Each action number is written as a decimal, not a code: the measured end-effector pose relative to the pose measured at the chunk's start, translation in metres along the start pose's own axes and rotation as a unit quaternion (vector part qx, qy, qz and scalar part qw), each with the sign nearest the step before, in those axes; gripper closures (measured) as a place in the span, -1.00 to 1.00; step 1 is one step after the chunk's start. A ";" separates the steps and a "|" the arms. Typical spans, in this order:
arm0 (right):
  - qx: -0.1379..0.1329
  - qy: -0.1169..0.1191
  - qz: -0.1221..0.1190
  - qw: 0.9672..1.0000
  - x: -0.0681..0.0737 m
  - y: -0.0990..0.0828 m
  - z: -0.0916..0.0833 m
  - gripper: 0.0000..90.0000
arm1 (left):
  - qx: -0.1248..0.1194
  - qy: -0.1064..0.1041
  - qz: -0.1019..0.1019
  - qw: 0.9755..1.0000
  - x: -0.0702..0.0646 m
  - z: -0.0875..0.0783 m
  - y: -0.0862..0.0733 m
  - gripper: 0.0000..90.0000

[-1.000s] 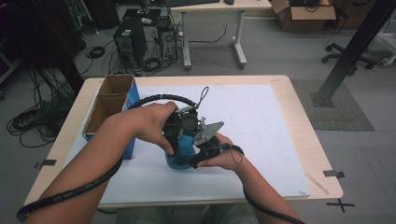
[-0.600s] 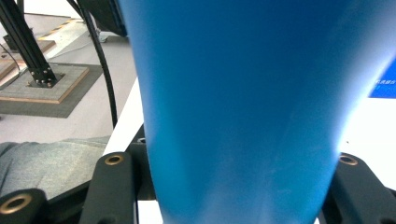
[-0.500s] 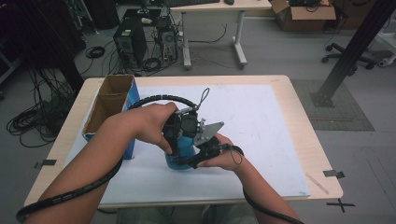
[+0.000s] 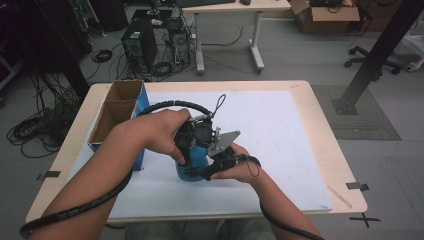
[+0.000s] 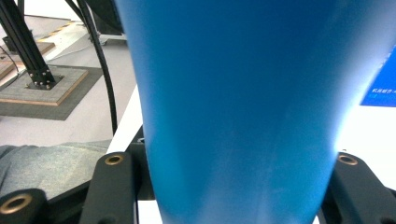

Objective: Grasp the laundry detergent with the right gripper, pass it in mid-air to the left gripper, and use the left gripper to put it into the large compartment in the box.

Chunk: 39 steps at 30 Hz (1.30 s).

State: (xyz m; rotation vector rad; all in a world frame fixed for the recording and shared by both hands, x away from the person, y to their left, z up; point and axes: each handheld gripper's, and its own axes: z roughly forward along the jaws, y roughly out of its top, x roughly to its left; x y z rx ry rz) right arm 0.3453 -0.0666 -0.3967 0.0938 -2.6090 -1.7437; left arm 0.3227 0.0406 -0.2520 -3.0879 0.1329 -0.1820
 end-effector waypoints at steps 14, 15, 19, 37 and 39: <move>-0.023 -0.007 -0.002 1.000 0.003 0.003 0.000 -0.05 | 0.005 -0.006 -0.005 1.000 0.000 -0.007 0.002 -0.17; -0.023 -0.007 0.001 1.000 0.004 0.002 0.001 -0.05 | 0.011 -0.007 -0.002 1.000 0.001 -0.008 0.003 -0.17; -0.025 -0.010 -0.002 1.000 0.003 0.002 0.002 -0.06 | 0.013 -0.009 -0.002 1.000 0.002 -0.007 0.003 -0.17; -0.044 -0.020 0.046 0.998 0.005 -0.002 -0.008 -0.83 | 0.023 -0.011 -0.003 1.000 0.003 -0.006 0.003 -0.17; -0.042 -0.020 0.043 0.998 0.006 -0.001 -0.012 -0.85 | 0.021 -0.009 -0.003 1.000 0.004 -0.006 0.003 -0.17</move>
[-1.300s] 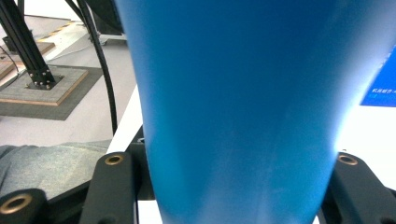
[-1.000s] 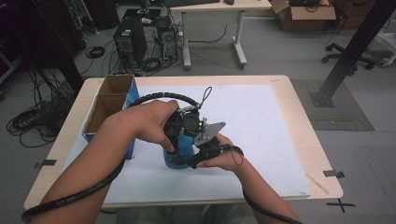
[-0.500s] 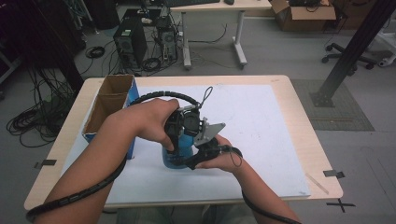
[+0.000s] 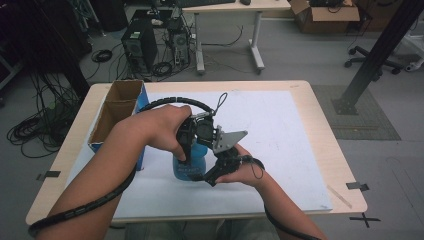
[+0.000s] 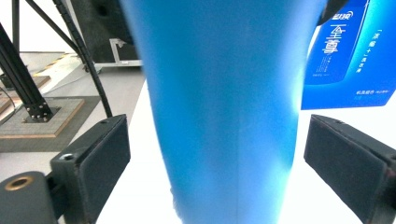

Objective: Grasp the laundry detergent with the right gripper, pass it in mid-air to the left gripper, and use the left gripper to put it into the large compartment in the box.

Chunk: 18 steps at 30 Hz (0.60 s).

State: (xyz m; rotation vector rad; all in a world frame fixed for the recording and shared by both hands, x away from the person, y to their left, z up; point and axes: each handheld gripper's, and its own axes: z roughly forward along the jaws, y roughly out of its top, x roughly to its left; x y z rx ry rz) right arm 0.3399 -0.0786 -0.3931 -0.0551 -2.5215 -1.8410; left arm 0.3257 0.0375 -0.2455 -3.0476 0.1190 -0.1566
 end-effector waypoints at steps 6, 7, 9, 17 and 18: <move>0.010 0.005 -0.007 1.000 0.002 0.006 -0.015 -0.99 | 0.006 -0.001 -0.013 1.000 0.002 -0.004 -0.002 -0.17; 0.011 0.005 -0.007 1.000 0.002 0.006 -0.018 -0.99 | 0.004 0.001 -0.015 1.000 0.002 -0.004 -0.002 -0.17; 0.014 0.002 -0.009 1.000 0.003 0.009 -0.024 -0.99 | 0.006 -0.002 -0.020 1.000 0.003 -0.004 -0.003 -0.17; 0.029 -0.015 -0.017 0.999 0.003 0.013 -0.052 -0.99 | 0.006 0.001 -0.050 0.999 0.005 -0.009 -0.008 -0.17; 0.038 -0.023 -0.017 0.999 0.003 0.014 -0.061 -1.00 | 0.011 -0.002 -0.062 0.998 0.007 -0.011 -0.009 -0.17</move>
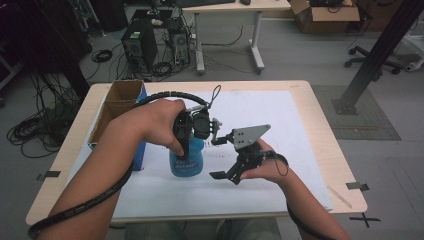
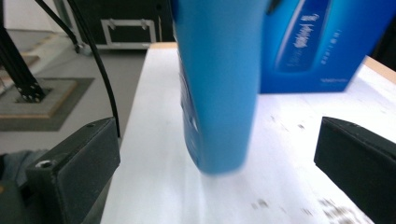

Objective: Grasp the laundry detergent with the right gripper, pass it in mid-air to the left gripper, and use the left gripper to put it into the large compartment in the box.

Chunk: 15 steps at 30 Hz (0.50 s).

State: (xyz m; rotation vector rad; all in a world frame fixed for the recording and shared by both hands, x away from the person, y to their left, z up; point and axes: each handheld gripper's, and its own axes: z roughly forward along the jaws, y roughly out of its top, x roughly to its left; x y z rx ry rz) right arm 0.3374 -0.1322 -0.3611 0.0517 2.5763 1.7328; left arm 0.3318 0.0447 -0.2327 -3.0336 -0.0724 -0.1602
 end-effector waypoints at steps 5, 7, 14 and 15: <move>0.011 -0.015 -0.001 1.000 -0.001 0.002 -0.020 -1.00 | 0.006 0.002 -0.037 0.999 0.003 -0.004 -0.002 -0.17; 0.021 -0.023 -0.005 1.000 -0.003 0.005 -0.031 -1.00 | 0.007 0.008 -0.068 0.998 0.004 -0.007 -0.002 -0.17; 0.046 -0.035 -0.009 0.998 -0.007 0.012 -0.052 -0.99 | -0.007 0.009 -0.150 0.989 0.011 -0.017 -0.003 -0.17; 0.049 -0.035 -0.010 0.998 -0.007 0.013 -0.054 -0.99 | -0.007 0.010 -0.153 0.988 0.011 -0.018 -0.003 -0.17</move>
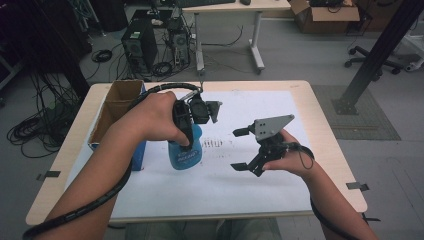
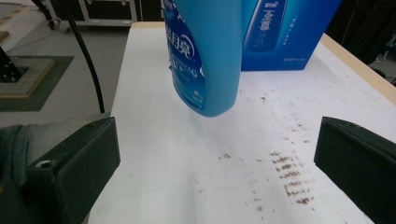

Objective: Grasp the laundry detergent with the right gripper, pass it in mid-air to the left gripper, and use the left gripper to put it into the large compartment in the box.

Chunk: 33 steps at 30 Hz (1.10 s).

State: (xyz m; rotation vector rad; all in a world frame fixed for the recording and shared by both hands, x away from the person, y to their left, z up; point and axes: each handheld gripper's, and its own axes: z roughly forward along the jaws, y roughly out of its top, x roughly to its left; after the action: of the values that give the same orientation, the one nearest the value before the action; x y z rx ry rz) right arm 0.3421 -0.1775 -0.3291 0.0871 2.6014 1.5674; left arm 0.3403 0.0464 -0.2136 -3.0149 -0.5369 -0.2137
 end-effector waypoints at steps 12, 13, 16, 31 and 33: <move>0.088 -0.001 -0.028 0.996 -0.013 0.016 -0.027 -0.98 | -0.013 -0.001 -0.108 0.994 0.010 -0.008 -0.003 -0.17; 0.096 -0.002 -0.032 0.995 -0.014 0.017 -0.029 -0.98 | -0.014 -0.003 -0.116 0.993 0.012 -0.009 -0.003 -0.17; 0.121 -0.004 -0.036 0.992 -0.017 0.019 -0.034 -0.97 | -0.019 -0.009 -0.147 0.989 0.016 -0.012 -0.006 -0.17; 0.266 0.018 -0.053 0.962 -0.028 0.024 -0.038 -0.95 | -0.023 -0.008 -0.244 0.970 0.040 -0.024 -0.024 -0.16; 0.277 0.024 -0.054 0.959 -0.029 0.022 -0.036 -0.94 | -0.024 -0.007 -0.256 0.966 0.044 -0.026 -0.027 -0.16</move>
State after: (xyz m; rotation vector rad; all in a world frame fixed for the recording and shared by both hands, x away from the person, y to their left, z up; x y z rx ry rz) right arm 0.3664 -0.2017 -0.2909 -0.0502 2.9428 0.7783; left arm 0.3689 0.0843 -0.1796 -2.8578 -1.3226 -0.2322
